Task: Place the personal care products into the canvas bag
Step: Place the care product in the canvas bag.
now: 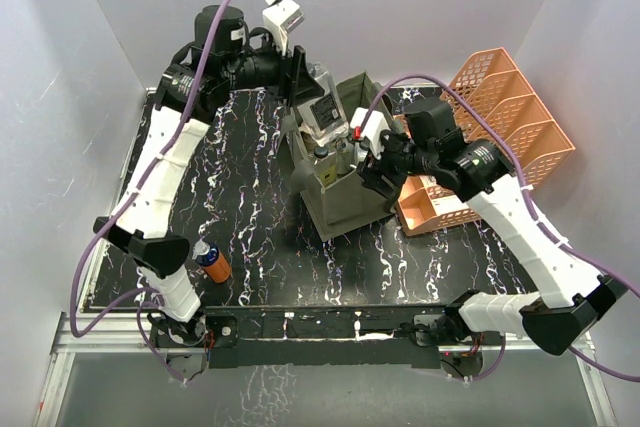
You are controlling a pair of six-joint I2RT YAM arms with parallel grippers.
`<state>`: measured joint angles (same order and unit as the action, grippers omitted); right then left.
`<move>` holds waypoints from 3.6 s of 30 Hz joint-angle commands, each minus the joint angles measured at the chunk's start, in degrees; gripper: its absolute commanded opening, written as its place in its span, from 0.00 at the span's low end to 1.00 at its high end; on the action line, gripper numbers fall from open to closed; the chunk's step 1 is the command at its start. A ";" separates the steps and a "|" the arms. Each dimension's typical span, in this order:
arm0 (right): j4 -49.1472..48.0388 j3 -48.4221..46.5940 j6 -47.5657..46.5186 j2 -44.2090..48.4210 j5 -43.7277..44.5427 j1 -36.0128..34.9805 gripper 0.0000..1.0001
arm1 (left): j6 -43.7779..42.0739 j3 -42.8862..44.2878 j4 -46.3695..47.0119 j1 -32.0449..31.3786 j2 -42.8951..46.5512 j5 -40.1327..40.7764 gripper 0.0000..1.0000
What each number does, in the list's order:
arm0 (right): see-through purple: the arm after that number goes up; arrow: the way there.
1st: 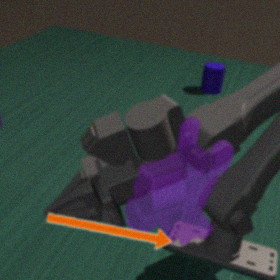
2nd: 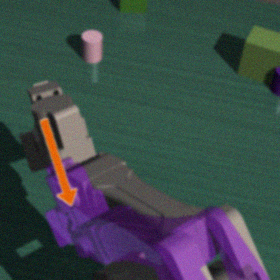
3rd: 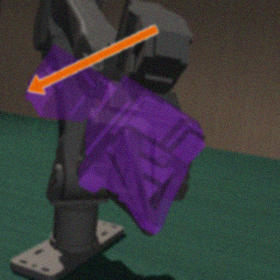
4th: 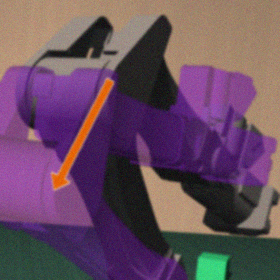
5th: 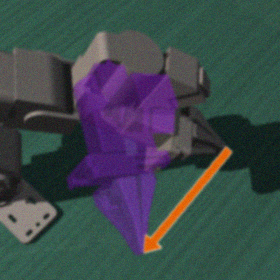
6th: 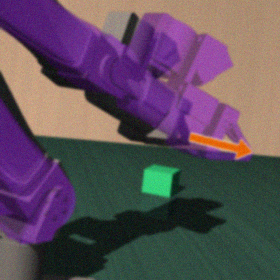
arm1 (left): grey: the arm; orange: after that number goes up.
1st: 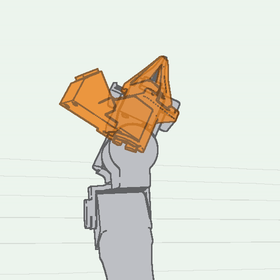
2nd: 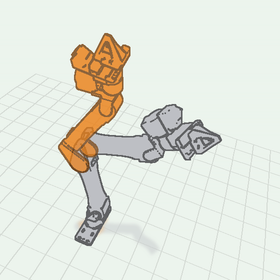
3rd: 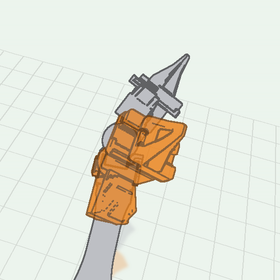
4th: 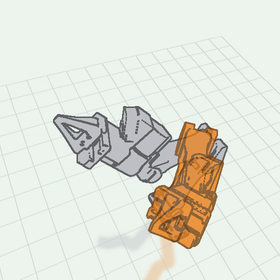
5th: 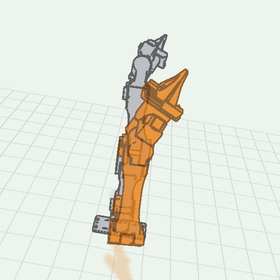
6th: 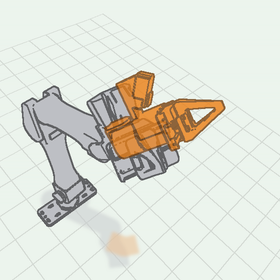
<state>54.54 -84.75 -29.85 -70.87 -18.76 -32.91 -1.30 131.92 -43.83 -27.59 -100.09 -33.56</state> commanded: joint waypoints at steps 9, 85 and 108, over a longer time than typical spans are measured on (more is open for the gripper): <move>-10.31 13.03 -7.32 7.99 -2.53 -2.91 0.30 | -4.87 -11.56 9.39 -4.98 5.08 -4.99 0.00; -10.95 14.95 -0.56 8.39 5.49 -6.15 0.43 | -15.44 -50.84 23.11 -10.11 3.57 11.89 0.08; -11.56 14.65 -1.00 7.97 6.69 -6.17 0.45 | -19.29 -49.81 16.18 -10.11 -0.41 13.44 0.44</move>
<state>44.77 -68.14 -30.11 -63.07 -13.50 -39.00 -19.11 82.26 -21.76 -38.39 -100.22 -20.40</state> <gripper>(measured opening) 0.442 0.468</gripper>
